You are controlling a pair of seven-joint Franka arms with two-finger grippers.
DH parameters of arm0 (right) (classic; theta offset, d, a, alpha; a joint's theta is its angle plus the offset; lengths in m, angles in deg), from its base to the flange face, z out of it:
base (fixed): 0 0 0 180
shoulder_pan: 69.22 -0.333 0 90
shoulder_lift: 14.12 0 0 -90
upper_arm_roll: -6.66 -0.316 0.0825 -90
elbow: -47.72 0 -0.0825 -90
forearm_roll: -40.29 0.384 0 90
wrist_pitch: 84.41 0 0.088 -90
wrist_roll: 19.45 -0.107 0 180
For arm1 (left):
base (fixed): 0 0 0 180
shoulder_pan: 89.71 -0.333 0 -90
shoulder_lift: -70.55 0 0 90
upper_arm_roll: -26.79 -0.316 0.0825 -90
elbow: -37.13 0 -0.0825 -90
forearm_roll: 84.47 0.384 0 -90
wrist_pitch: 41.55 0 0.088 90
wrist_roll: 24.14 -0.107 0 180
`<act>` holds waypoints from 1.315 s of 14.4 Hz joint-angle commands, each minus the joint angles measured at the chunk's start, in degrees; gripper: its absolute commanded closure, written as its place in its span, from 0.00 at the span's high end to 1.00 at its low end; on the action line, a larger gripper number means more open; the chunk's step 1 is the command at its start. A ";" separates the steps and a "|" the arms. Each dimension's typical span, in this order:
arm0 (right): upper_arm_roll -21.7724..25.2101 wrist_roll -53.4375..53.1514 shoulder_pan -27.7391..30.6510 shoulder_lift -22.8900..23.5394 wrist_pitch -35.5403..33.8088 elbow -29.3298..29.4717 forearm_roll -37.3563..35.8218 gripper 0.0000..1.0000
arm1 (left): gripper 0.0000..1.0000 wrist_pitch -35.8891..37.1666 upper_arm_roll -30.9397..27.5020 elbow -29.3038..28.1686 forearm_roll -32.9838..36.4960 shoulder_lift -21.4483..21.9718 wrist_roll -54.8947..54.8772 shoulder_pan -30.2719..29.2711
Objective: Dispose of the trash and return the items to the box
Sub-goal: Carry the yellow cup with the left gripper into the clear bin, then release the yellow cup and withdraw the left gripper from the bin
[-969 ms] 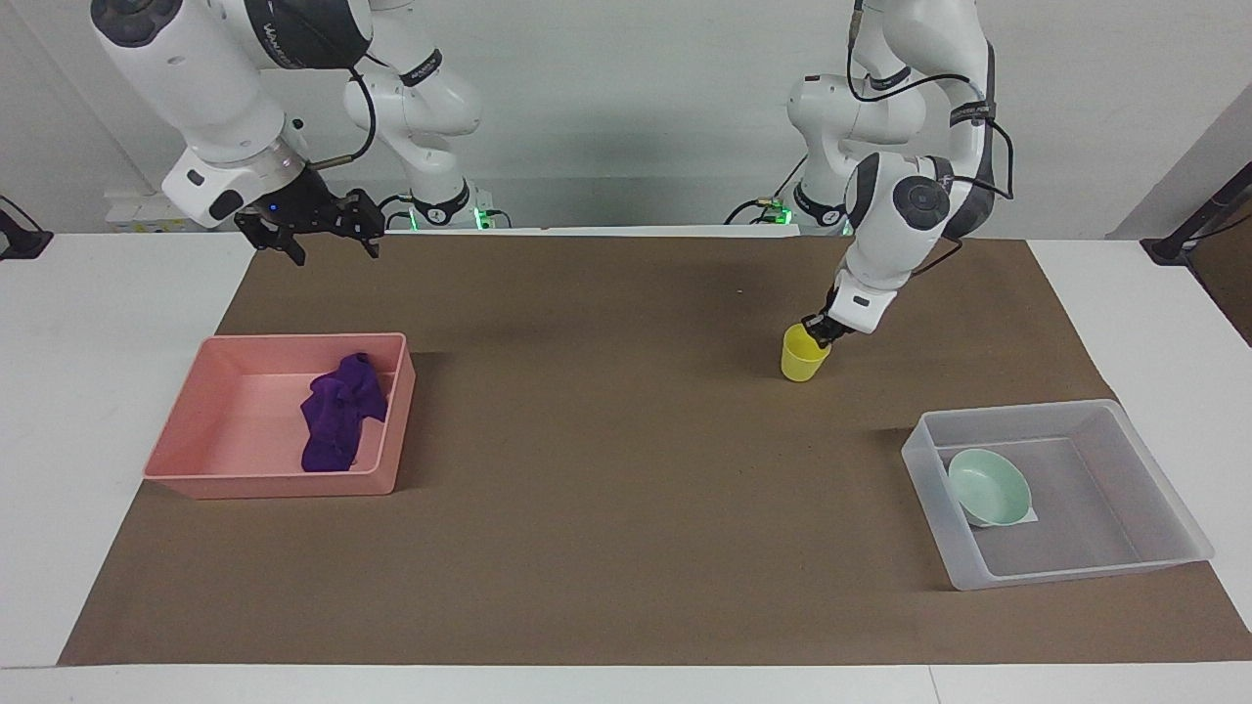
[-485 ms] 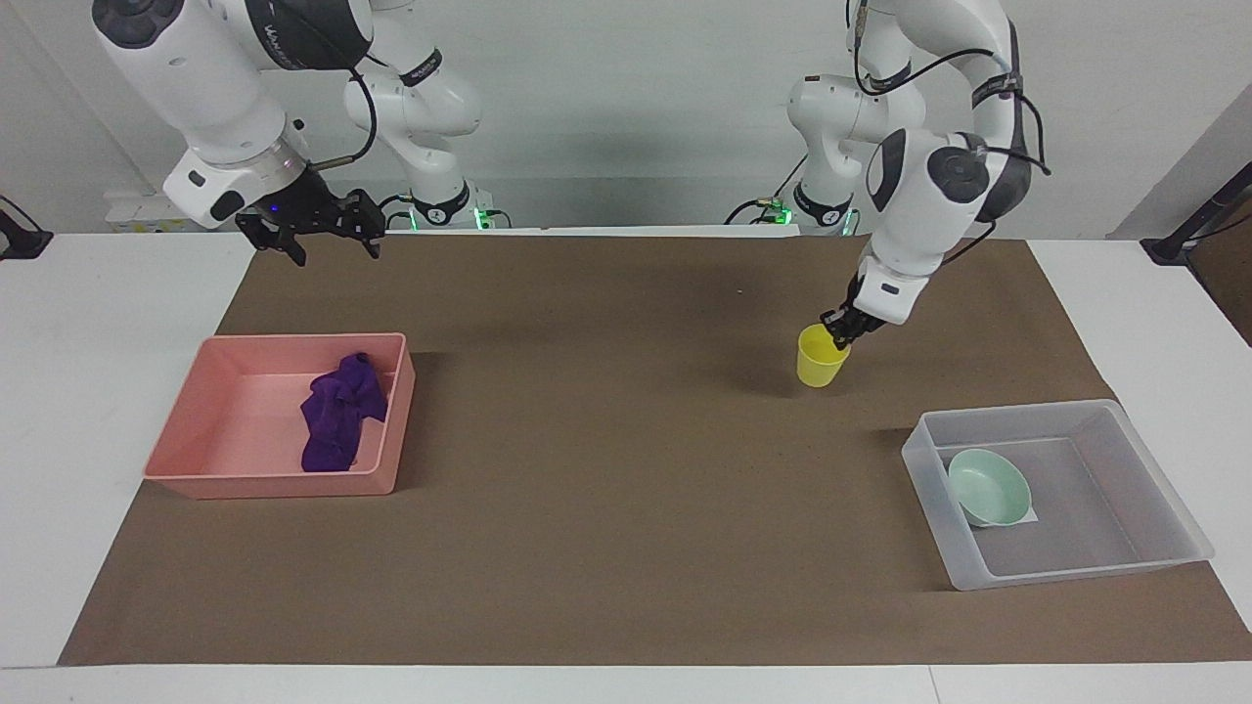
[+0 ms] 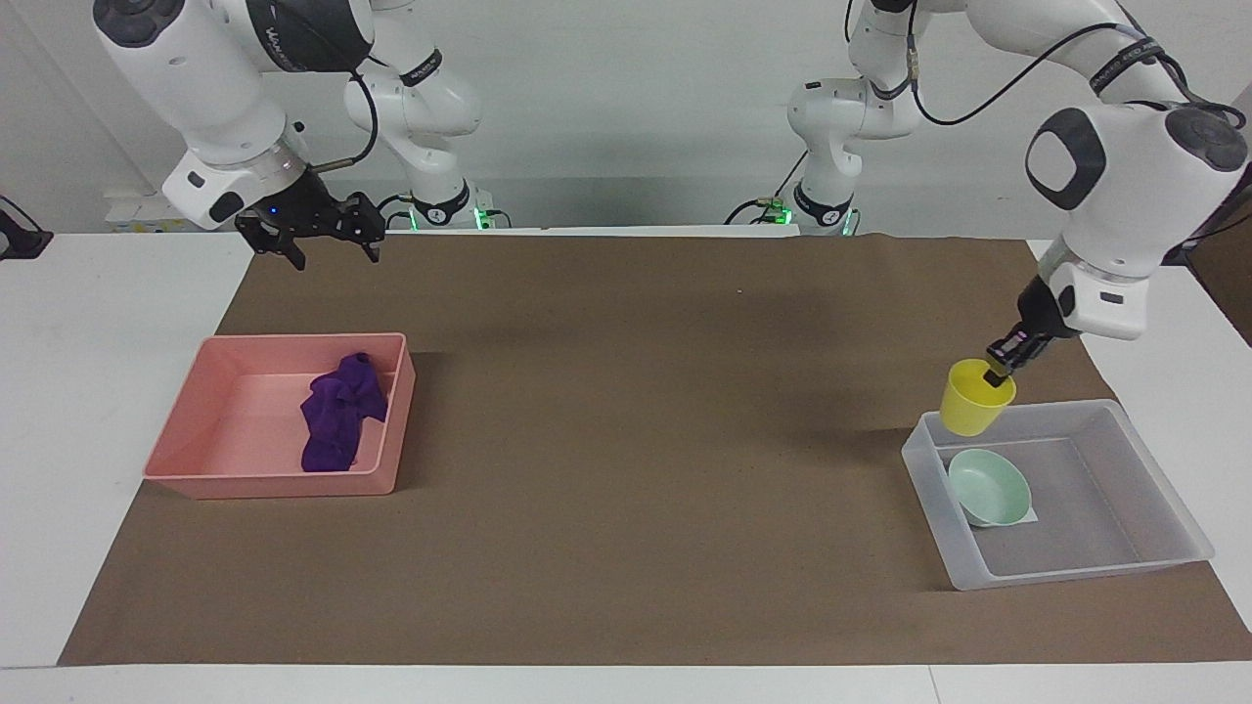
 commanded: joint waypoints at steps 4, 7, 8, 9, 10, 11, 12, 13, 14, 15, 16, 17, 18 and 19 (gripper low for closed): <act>-0.52 0.59 0.56 -1.43 2.42 -2.42 -0.64 0.99 | 0.00 -8.31 0.37 -3.83 -3.19 -5.35 -0.23 -3.68; -0.43 0.59 0.56 -1.52 2.60 -2.51 -0.64 0.99 | 0.00 -12.64 0.37 -7.55 -3.36 -7.53 -0.49 -4.03; -0.43 0.51 0.65 -1.52 2.86 -2.51 -0.64 0.99 | 0.00 -12.73 0.37 -7.46 -3.54 -8.16 -0.49 -4.21; -0.43 0.33 0.65 -1.52 2.86 -2.60 -0.64 0.99 | 0.03 -12.73 0.37 -7.46 -3.89 -8.16 -0.67 -4.21; -0.43 0.33 0.74 -1.52 2.86 -2.51 -0.64 0.99 | 0.41 -11.94 0.37 -6.68 -3.89 -8.25 -0.49 -4.12; -0.43 0.24 0.91 -1.52 3.30 -2.51 -0.64 0.99 | 0.99 -11.50 0.37 -5.36 -3.89 -8.25 -0.23 -3.60; -0.43 0.16 0.65 -1.61 3.91 -2.95 -0.73 0.99 | 1.00 -11.06 0.37 -4.65 -3.89 -8.16 0.12 -3.25; -0.43 0.15 0.74 -2.04 4.00 -3.82 -0.73 0.99 | 1.00 -10.19 0.37 -3.60 -3.89 -7.81 0.12 -3.07; -0.43 0.15 1.17 -2.22 4.09 -4.00 -0.73 0.99 | 1.00 -8.44 0.54 -2.03 -3.81 -7.29 0.12 -2.98; -0.43 0.15 1.18 -2.23 4.09 -4.09 -0.73 0.99 | 1.00 -5.11 0.80 0.17 -3.28 -6.76 0.12 -2.98; -0.34 0.33 1.26 -2.23 4.00 -4.36 -0.73 0.99 | 1.00 -0.99 0.80 2.45 -2.75 -6.06 0.04 -2.98; -0.26 0.59 1.26 -2.23 3.92 -4.36 -0.56 0.99 | 1.00 3.31 1.07 4.56 -1.44 -5.62 -0.49 -2.98; -0.17 0.77 1.26 -2.31 4.00 -4.45 0.06 0.99 | 1.00 6.14 1.16 5.10 0.48 -4.05 -0.75 -2.20; -0.17 0.77 1.18 -2.31 4.52 -4.88 0.24 0.99 | 1.00 8.34 1.16 4.94 3.03 -2.12 -2.23 -0.45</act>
